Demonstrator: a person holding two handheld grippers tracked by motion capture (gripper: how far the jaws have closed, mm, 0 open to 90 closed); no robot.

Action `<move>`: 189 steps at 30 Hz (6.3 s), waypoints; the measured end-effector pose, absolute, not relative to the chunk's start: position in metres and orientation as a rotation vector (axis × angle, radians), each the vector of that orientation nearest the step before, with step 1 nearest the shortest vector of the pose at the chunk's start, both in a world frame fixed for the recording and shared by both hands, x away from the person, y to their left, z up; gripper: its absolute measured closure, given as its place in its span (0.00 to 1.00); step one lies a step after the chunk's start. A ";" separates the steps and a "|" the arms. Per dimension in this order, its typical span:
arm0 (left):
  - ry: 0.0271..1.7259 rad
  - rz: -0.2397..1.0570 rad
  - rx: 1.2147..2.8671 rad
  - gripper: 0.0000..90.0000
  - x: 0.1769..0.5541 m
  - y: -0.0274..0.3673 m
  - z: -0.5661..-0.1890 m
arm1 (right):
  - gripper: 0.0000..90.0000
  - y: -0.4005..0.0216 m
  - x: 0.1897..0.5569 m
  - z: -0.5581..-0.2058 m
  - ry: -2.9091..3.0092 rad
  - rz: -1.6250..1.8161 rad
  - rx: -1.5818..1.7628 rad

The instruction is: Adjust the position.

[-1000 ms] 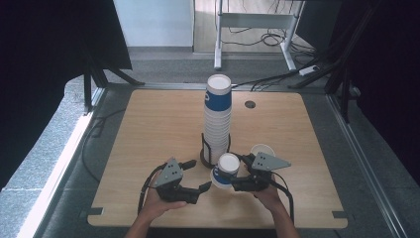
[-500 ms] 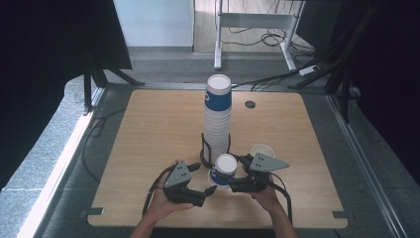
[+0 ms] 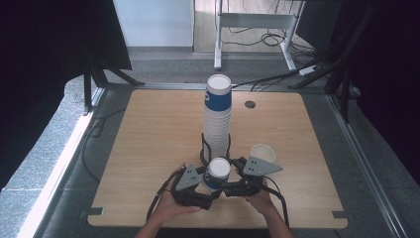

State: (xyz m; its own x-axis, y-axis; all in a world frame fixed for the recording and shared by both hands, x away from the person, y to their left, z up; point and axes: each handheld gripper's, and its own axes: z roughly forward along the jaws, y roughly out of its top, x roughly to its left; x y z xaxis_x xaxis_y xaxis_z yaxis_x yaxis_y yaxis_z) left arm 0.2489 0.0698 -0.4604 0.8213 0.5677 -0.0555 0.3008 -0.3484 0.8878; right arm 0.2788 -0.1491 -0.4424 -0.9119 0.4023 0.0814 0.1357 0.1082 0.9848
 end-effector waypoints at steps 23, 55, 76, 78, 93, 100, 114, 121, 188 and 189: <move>0.621 0.383 1.976 0.22 0.247 0.066 -0.467 | 0.31 -0.143 0.276 -0.445 2.213 1.876 0.518; 0.566 0.463 2.054 0.22 0.247 0.070 -0.464 | 0.22 -0.141 0.278 -0.447 2.258 1.840 0.550; 0.540 0.792 2.245 0.22 0.248 0.066 -0.476 | 0.21 -0.166 0.284 -0.440 2.341 1.745 0.575; 0.533 0.805 2.258 0.22 0.248 0.065 -0.477 | 0.21 -0.167 0.286 -0.442 2.384 1.714 0.576; 0.443 1.031 2.355 0.22 0.240 0.051 -0.485 | 0.19 -0.157 0.292 -0.456 2.517 1.622 0.623; 0.402 1.057 2.368 0.22 0.236 0.044 -0.486 | 0.18 -0.150 0.294 -0.464 2.551 1.615 0.648; 0.422 0.967 2.305 0.16 0.235 0.046 -0.482 | 0.29 -0.149 0.294 -0.467 2.521 1.671 0.629; 0.558 0.721 2.154 0.07 0.244 0.063 -0.472 | 0.30 -0.158 0.296 -0.464 2.462 1.787 0.651; 0.507 0.640 2.174 0.17 0.247 0.066 -0.476 | 0.28 -0.158 0.295 -0.465 2.470 1.898 0.612; 0.505 0.641 2.175 0.17 0.247 0.066 -0.475 | 0.28 -0.158 0.295 -0.465 2.471 1.898 0.614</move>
State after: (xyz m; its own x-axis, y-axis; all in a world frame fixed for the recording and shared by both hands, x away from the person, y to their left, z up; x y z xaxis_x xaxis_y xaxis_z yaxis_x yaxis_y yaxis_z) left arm 0.2472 0.0657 -0.4754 0.7923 0.5440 0.2763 0.1411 -0.6039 0.7845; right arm 0.2952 -0.1577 -0.4654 -0.9246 0.2806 0.2577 0.3214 0.2109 0.9232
